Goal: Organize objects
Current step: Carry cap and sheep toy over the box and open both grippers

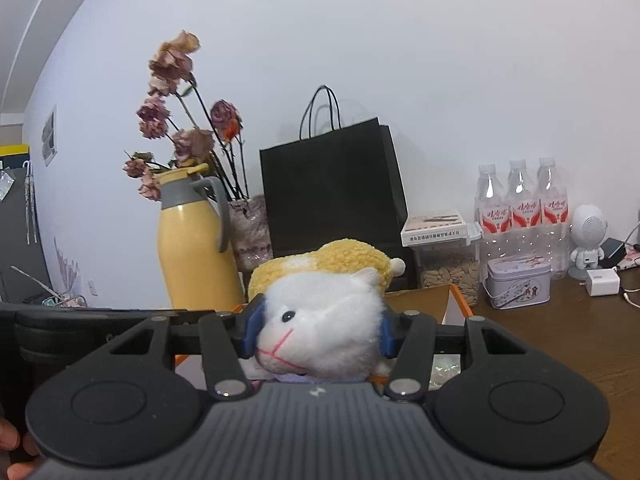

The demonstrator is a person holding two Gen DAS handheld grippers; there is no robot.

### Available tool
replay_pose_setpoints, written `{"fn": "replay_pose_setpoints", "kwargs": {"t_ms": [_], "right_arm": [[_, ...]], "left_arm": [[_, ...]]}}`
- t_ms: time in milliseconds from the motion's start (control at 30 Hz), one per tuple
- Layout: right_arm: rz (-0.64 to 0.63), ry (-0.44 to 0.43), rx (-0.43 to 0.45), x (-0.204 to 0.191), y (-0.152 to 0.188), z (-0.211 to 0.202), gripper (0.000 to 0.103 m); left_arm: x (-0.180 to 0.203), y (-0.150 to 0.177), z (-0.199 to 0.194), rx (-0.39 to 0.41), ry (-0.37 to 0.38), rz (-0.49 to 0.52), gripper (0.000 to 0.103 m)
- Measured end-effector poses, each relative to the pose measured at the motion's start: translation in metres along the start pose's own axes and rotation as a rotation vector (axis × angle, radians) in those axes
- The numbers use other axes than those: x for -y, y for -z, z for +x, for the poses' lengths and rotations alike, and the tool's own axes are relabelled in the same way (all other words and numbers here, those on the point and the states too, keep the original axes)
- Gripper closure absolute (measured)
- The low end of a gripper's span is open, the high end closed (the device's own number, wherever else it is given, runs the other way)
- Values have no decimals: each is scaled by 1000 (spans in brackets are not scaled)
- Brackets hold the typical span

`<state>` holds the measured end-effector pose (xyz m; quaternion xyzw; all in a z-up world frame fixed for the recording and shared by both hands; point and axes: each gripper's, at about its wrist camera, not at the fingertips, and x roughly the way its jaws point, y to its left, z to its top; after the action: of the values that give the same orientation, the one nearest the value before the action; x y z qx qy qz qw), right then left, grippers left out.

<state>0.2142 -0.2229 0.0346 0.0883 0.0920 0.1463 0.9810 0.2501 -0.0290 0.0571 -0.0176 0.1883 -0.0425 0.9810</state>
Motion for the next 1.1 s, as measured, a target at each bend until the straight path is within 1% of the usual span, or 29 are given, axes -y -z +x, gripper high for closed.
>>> {"fn": "replay_pose_setpoints", "kwargs": {"t_ms": [233, 500, 633, 767, 967, 1033, 1067, 1100], "right_arm": [[-2, 2, -37, 10, 1, 38, 49], [-15, 7, -79, 22, -2, 72, 49], [-26, 19, -107, 28, -1, 87, 49], [-29, 24, -122, 32, 0, 98, 49], [-34, 23, -152, 33, 4, 101, 48], [-39, 15, -171, 32, 6, 102, 46], [-45, 13, -187, 31, 7, 103, 45], [-52, 14, -206, 31, 8, 105, 37]], "left_arm": [[-12, -12, 36, -10, -14, -2, 80], [-17, -15, 71, -22, -15, 37, 80], [-21, -16, 89, -40, -21, 44, 80], [-22, -14, 99, -52, -25, 54, 80], [-20, -11, 101, -54, -28, 68, 80], [-18, -9, 100, -48, -40, 83, 79], [-17, -8, 100, -47, -46, 92, 76], [-17, -7, 101, -51, -53, 99, 72]]}}
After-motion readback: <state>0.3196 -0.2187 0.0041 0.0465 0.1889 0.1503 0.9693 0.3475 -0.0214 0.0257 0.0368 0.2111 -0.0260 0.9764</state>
